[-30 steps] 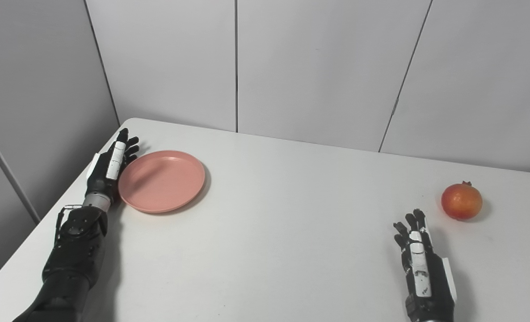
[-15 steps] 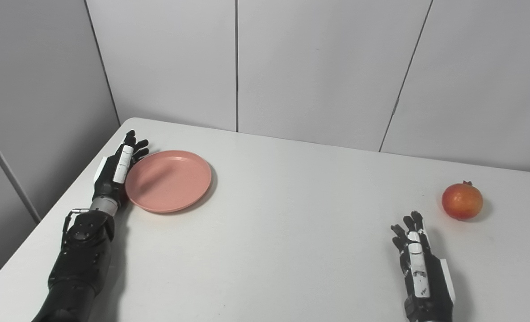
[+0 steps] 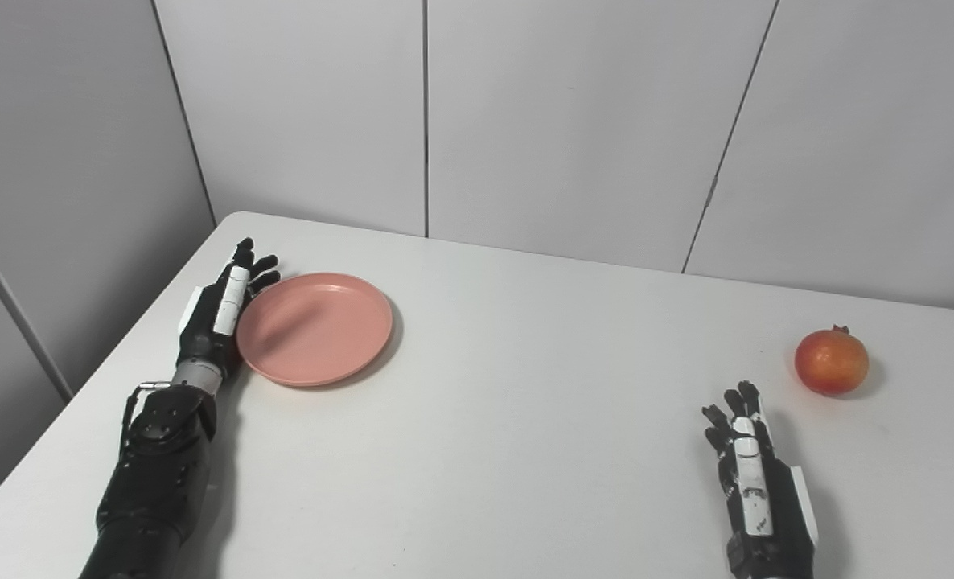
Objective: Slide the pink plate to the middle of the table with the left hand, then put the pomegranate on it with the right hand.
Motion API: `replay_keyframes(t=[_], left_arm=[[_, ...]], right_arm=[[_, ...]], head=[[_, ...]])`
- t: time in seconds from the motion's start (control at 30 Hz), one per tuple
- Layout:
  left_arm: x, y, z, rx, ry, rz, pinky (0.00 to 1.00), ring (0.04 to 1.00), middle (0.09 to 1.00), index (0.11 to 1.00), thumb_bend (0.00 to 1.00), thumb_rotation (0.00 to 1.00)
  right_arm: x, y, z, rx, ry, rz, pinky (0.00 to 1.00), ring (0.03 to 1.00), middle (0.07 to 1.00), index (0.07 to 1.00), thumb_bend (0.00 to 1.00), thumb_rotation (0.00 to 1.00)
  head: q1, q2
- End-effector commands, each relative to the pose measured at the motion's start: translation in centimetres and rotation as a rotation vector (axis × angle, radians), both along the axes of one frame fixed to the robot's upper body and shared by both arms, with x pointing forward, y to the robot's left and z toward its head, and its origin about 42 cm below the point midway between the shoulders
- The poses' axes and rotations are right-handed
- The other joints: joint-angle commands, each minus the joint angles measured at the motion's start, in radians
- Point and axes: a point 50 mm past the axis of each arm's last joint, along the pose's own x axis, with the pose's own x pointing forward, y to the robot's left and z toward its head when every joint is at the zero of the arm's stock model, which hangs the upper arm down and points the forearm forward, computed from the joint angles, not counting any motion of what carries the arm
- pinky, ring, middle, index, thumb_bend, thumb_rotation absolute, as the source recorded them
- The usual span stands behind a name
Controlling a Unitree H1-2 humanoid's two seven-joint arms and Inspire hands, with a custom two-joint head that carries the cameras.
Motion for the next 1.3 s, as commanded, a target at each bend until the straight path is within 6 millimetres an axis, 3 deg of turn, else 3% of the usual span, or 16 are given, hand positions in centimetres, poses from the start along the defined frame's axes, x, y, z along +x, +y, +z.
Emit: replay_keyframes(t=[0.0,1.27], left_arm=[[0.9,-0.7,1.5,-0.004,-0.041,-0.017,0.83,0.857,0.864,0.950,1.00,0.93],[0.9,-6.6,0.5,-0.084,0.014,-0.106,0.82,0.833,0.838,0.944,1.00,0.94]], right_arm=[[-1.2,-0.1,-1.4,0.005,0.058,0.010,0.96,0.935,0.980,1.000,0.69,0.89],[-1.1,0.4,-0.9,-0.017,0.061,0.016,0.94,0.922,0.969,0.987,0.64,0.87]], head=[[-0.003,0.003],[-0.014,0.017]])
